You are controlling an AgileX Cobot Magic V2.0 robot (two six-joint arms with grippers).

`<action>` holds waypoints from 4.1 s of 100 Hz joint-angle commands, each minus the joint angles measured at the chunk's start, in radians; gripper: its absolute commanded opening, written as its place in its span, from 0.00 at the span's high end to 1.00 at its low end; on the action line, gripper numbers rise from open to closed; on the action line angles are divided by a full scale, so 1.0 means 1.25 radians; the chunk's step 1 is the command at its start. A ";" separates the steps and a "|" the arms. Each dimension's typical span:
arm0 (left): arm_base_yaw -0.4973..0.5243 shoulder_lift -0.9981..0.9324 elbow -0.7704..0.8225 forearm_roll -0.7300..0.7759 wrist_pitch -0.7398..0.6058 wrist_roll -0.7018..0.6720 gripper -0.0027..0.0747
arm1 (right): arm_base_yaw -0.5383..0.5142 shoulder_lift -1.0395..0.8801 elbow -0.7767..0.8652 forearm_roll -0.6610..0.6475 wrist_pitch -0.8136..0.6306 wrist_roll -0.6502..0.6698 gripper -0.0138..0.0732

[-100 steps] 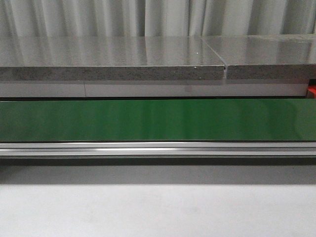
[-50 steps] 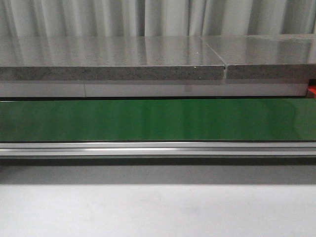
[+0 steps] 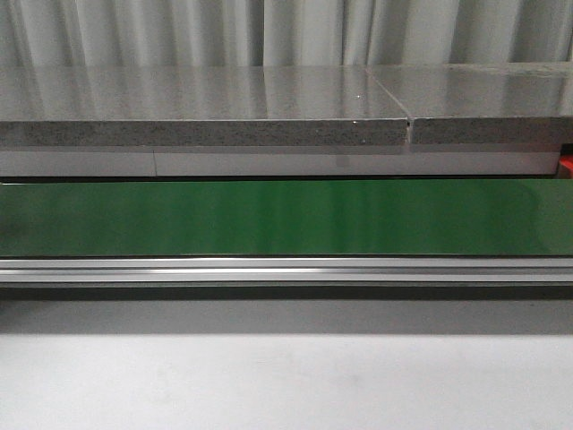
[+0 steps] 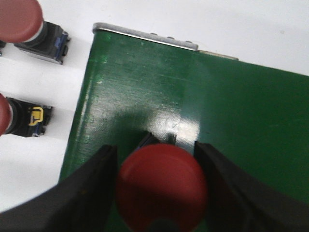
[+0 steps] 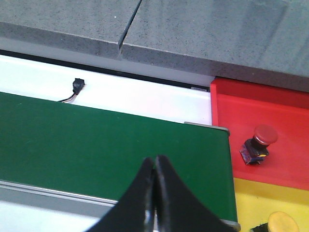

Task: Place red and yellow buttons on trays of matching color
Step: 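Lower the red button onto the green conveyor and open the left gripper, then move the left gripper to a yellow button and grasp it, then place the yellow button onto the conveyor and open the left gripper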

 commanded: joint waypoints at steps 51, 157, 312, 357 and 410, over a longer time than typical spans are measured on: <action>-0.026 -0.094 -0.107 -0.031 -0.070 0.035 0.11 | 0.002 0.001 -0.018 0.002 -0.056 -0.010 0.92; 0.403 -0.146 0.069 -0.015 -0.126 -0.013 0.11 | 0.002 0.001 -0.018 0.002 -0.056 -0.010 0.92; 0.412 0.116 0.069 -0.066 -0.295 -0.014 0.35 | 0.002 0.001 -0.018 0.002 -0.056 -0.010 0.92; 0.412 0.058 0.069 -0.080 -0.234 -0.014 0.95 | 0.002 0.001 -0.018 0.002 -0.056 -0.010 0.92; 0.245 -0.192 -0.027 -0.088 -0.102 0.048 0.99 | 0.002 0.001 -0.018 0.002 -0.056 -0.010 0.92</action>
